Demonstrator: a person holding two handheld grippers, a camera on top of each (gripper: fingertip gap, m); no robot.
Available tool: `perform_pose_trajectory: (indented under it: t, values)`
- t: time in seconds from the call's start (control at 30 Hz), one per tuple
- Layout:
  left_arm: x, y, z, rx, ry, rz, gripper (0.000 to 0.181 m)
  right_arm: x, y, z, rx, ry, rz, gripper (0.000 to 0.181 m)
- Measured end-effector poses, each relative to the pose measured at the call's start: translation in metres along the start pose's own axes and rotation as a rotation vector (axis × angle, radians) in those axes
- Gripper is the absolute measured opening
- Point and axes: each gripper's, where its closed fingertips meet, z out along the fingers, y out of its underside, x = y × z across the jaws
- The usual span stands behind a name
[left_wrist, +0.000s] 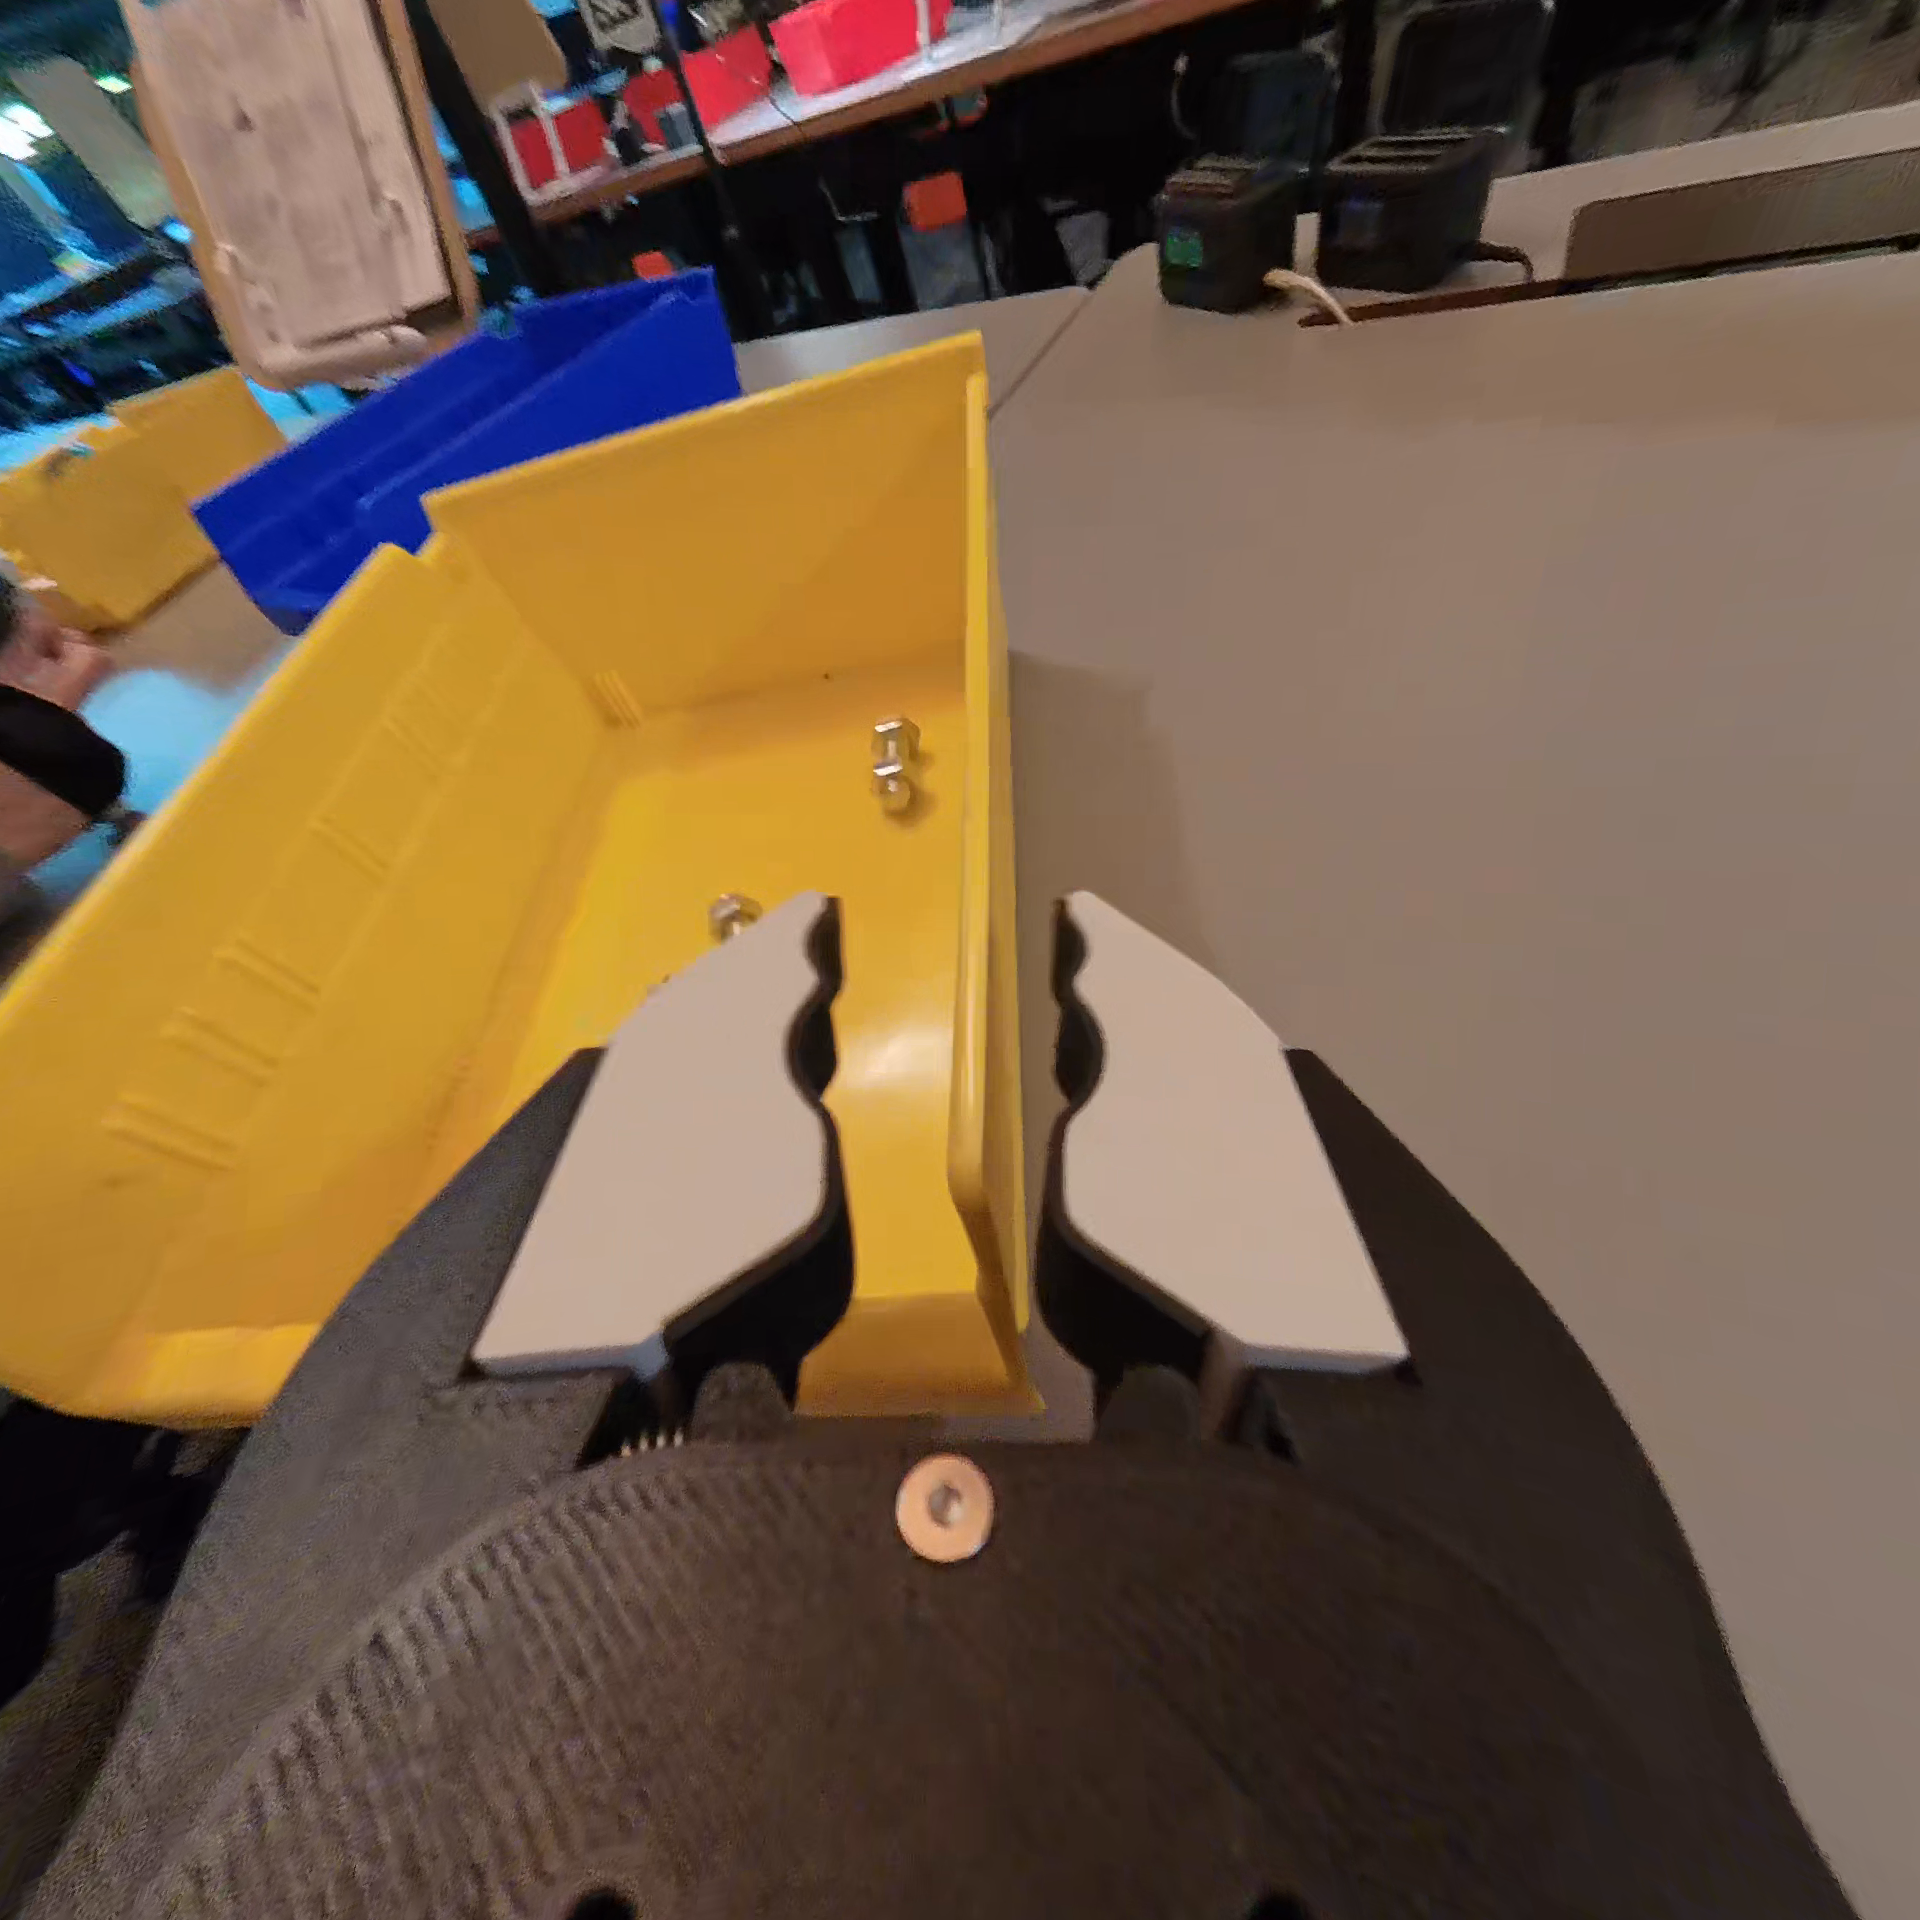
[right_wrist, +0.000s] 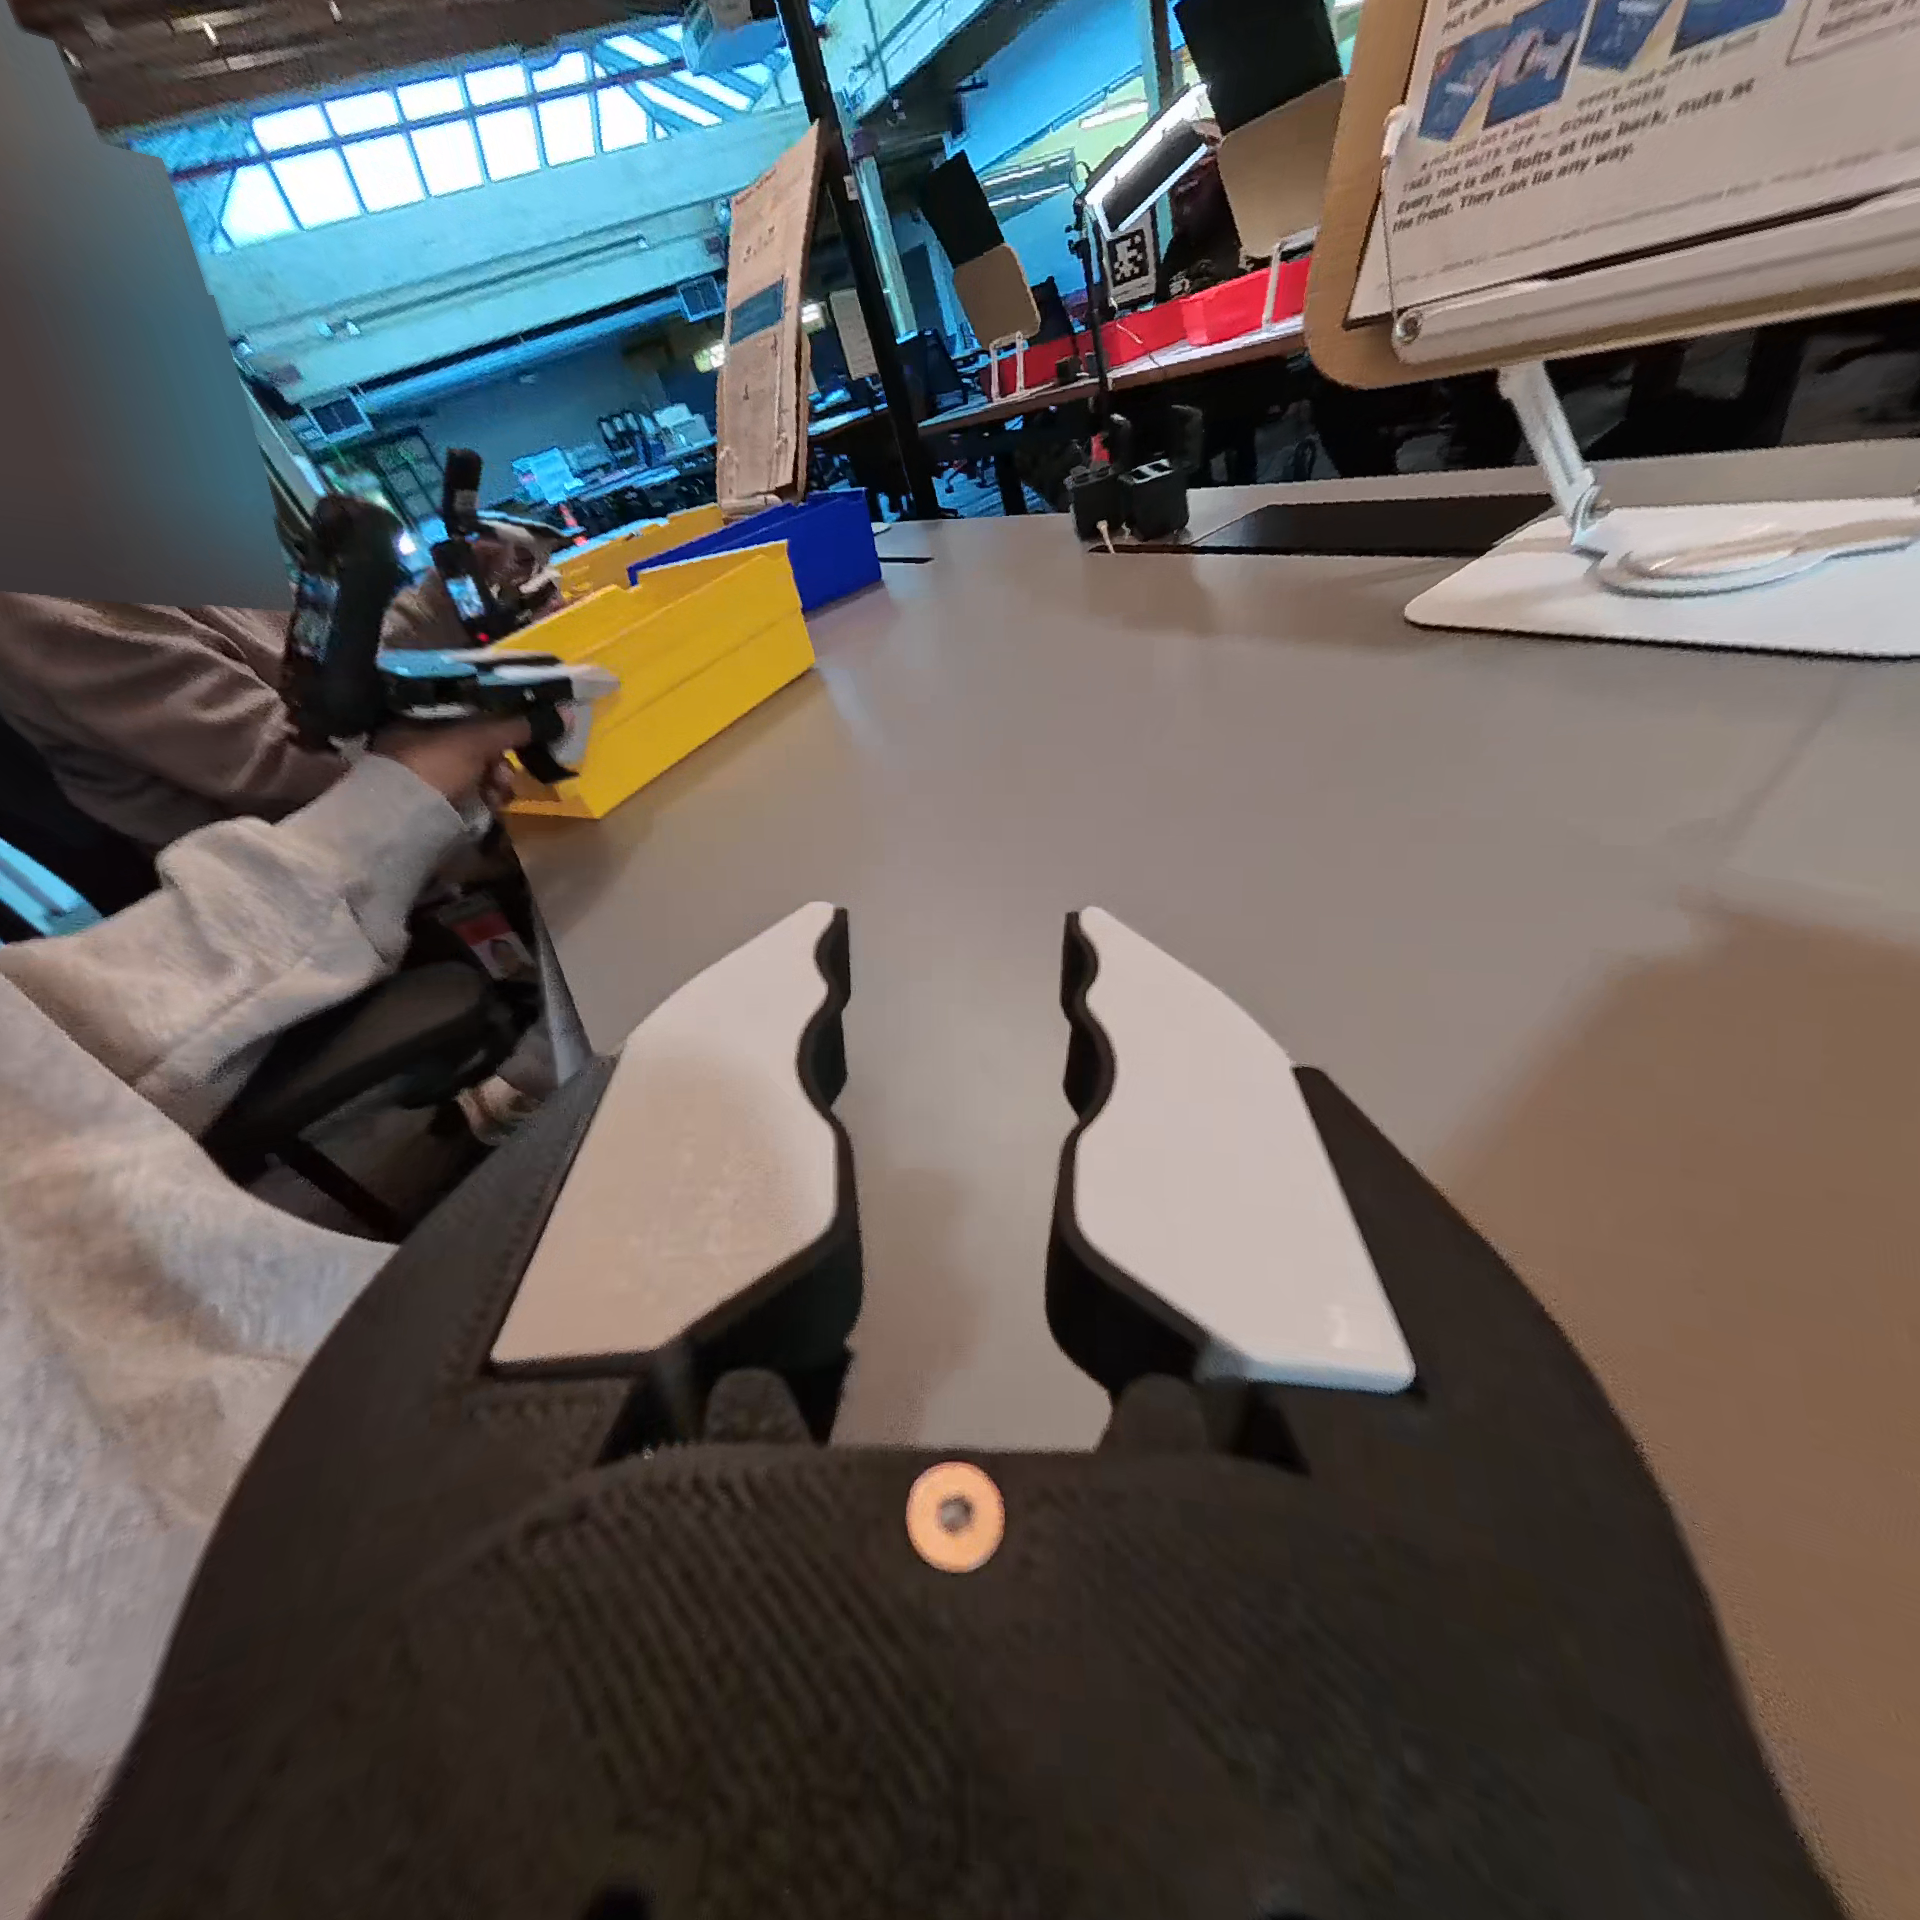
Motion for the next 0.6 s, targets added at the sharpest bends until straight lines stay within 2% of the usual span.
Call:
perform_pose_trajectory:
  t: [0.1,0.13,0.4,0.6]
  values:
    - [0.004,0.006,-0.002,0.017,0.061,-0.023,0.006,0.002,-0.001,0.004,0.004,-0.017,0.042,0.040]
    - [0.005,0.007,-0.003,0.016,0.074,-0.029,0.004,0.002,-0.001,0.006,0.000,-0.020,0.042,0.039]
    - [0.023,0.005,-0.014,0.057,0.207,0.009,0.003,-0.007,0.008,0.019,-0.050,-0.066,0.034,0.039]
    - [0.043,0.001,-0.020,0.064,0.327,-0.036,0.003,-0.008,0.009,0.017,-0.056,-0.069,0.042,0.038]
